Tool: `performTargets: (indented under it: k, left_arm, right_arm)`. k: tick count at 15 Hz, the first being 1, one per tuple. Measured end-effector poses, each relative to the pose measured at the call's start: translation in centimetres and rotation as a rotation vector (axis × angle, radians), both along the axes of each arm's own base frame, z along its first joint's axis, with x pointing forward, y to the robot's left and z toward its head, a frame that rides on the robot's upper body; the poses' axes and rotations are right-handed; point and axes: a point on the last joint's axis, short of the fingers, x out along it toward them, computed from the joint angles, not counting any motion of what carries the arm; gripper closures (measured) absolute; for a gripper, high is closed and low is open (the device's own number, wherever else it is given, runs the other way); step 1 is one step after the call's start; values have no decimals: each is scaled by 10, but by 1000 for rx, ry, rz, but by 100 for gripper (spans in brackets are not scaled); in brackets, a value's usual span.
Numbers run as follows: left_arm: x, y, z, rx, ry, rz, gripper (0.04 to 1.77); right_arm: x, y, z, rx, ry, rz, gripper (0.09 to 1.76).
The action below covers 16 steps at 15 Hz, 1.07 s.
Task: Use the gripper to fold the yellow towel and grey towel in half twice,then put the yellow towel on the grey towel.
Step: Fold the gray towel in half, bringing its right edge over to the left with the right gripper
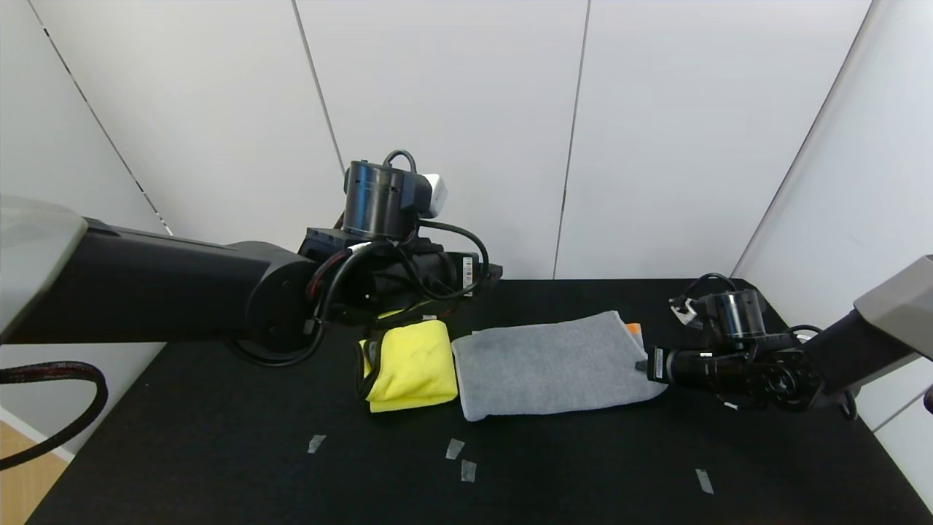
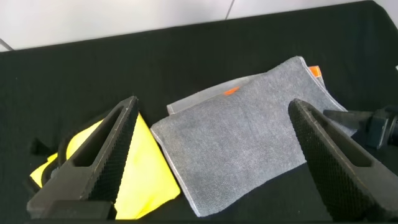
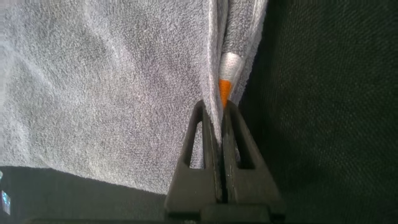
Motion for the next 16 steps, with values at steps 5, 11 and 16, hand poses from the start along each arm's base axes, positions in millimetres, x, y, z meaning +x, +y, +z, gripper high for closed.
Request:
performTargets:
  k: [5,11,16]
  left_arm:
    - [0,0,0,0,0,0,9]
    - [0,0,-1,1,4,-4,9]
    - [-1,-1,-1,2,5,-5,9]
  right_arm:
    - [0,-1,2,3,-5,-2,170]
    - [0,-19,26,17,-64,-41,170]
    - [-1,-48,41,8,-103,-105,170]
